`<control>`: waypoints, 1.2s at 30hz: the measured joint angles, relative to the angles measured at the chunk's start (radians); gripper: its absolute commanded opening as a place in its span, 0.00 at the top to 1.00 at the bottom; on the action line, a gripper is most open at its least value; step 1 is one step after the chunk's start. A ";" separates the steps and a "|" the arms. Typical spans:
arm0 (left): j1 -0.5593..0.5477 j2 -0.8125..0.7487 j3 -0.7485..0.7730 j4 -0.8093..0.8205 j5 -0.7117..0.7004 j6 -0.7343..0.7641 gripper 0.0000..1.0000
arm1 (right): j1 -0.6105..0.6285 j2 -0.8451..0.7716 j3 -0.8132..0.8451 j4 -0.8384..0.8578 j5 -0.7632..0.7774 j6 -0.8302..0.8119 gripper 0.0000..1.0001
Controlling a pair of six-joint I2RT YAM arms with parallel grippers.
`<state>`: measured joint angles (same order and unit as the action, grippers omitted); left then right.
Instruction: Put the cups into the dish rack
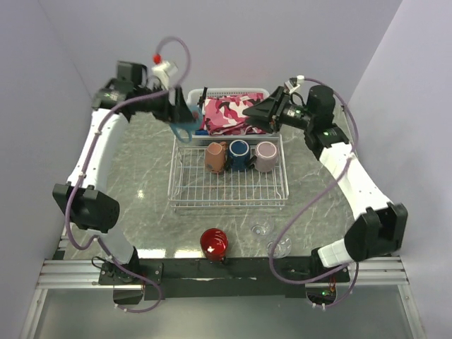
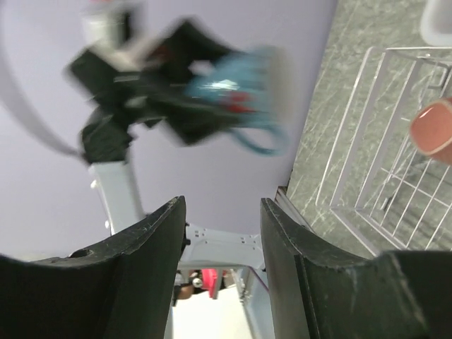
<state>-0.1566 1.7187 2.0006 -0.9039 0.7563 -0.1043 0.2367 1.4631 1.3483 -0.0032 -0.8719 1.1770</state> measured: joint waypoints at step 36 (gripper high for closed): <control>-0.243 0.102 -0.375 0.098 -0.611 0.149 0.99 | -0.110 -0.364 -0.253 -0.180 0.006 -0.098 0.50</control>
<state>-0.3996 1.8206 1.6253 -0.8059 0.1455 0.0448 0.1265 1.0988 1.0954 -0.1829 -0.8658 1.0790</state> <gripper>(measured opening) 0.803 0.504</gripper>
